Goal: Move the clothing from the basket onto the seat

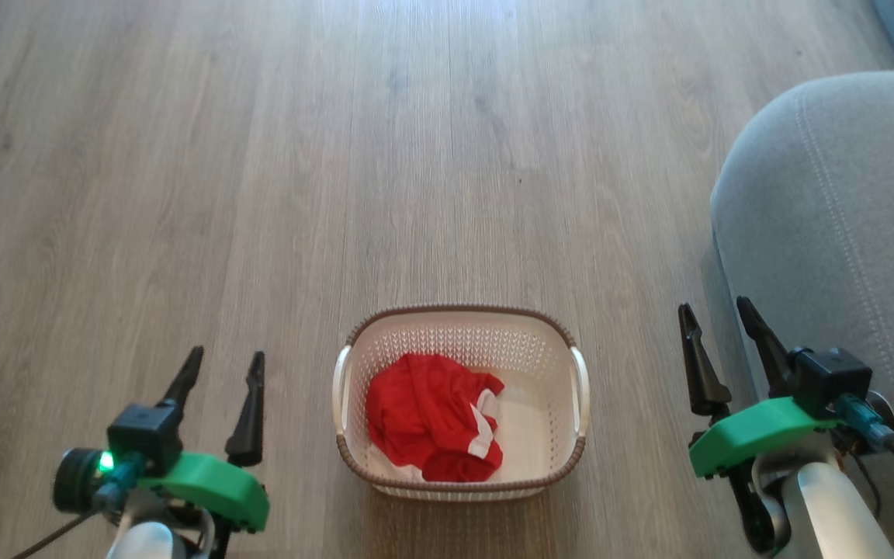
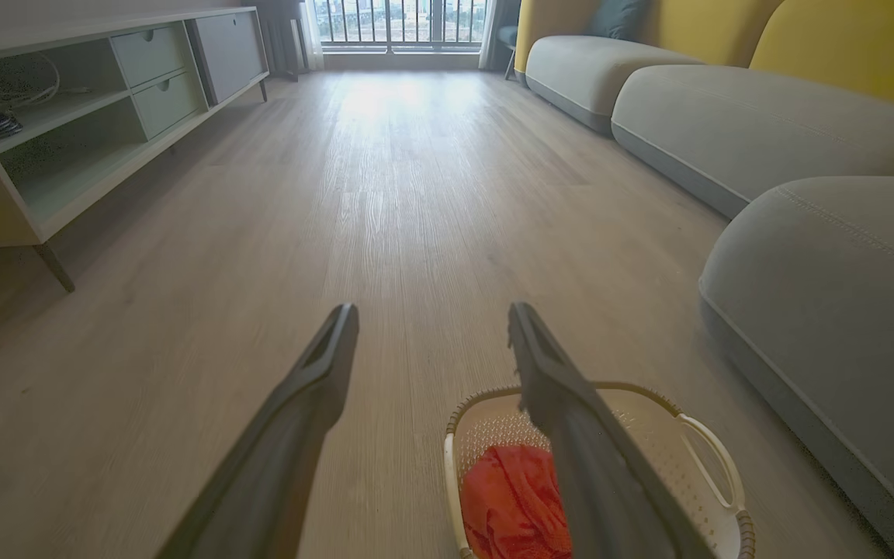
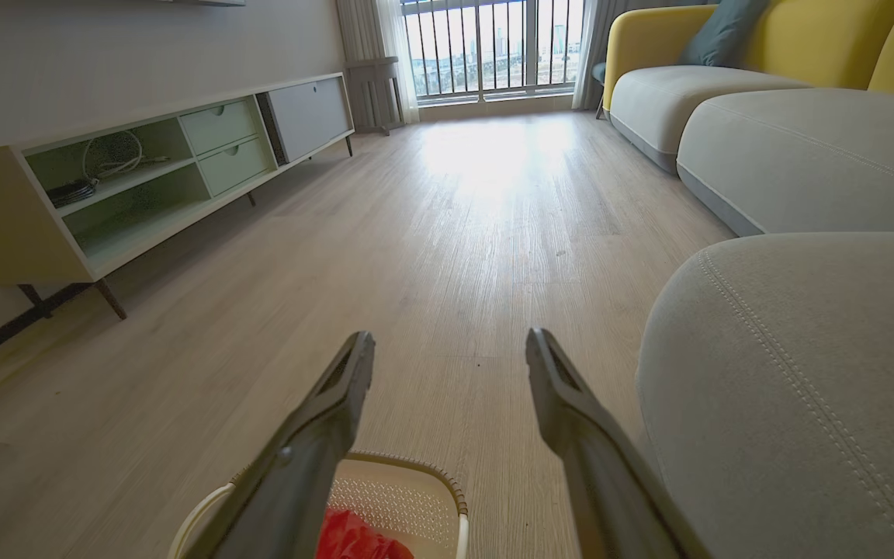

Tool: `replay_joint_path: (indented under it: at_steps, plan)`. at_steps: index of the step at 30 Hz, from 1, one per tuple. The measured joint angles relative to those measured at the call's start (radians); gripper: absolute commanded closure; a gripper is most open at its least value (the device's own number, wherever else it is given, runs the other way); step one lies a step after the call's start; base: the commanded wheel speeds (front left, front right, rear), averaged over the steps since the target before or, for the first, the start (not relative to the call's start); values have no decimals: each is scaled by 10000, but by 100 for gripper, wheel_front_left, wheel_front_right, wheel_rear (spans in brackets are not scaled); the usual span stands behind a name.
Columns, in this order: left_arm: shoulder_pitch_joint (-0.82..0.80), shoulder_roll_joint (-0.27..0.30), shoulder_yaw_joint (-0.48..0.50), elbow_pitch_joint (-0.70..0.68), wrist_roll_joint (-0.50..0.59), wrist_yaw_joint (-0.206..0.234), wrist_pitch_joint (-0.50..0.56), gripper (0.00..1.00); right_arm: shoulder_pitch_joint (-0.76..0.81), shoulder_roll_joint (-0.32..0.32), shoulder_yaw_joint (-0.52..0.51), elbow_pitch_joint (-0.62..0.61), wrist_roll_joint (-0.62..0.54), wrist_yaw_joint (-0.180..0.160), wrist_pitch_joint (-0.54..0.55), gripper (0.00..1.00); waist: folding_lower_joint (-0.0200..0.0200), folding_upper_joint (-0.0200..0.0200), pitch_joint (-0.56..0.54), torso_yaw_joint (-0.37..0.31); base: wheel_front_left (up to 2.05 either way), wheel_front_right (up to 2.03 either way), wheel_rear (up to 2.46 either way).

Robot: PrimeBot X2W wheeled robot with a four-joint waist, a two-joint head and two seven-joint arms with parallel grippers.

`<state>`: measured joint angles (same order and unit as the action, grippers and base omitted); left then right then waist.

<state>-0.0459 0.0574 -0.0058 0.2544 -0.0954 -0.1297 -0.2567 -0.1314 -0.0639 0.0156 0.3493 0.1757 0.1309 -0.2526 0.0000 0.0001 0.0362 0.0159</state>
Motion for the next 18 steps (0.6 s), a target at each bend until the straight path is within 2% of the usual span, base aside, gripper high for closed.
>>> replay_joint_path:
  at_steps: [8,18]
  plan:
    - [-117,19,-579,307,-84,0,0,0,-409,25,35,-562,-125,0,0,0,0,0,831,-112,0,0,0]
    - [-1612,349,-1818,811,-566,0,2,0,-1975,31,326,-1542,-150,0,0,0,3,0,2838,-391,0,0,0]
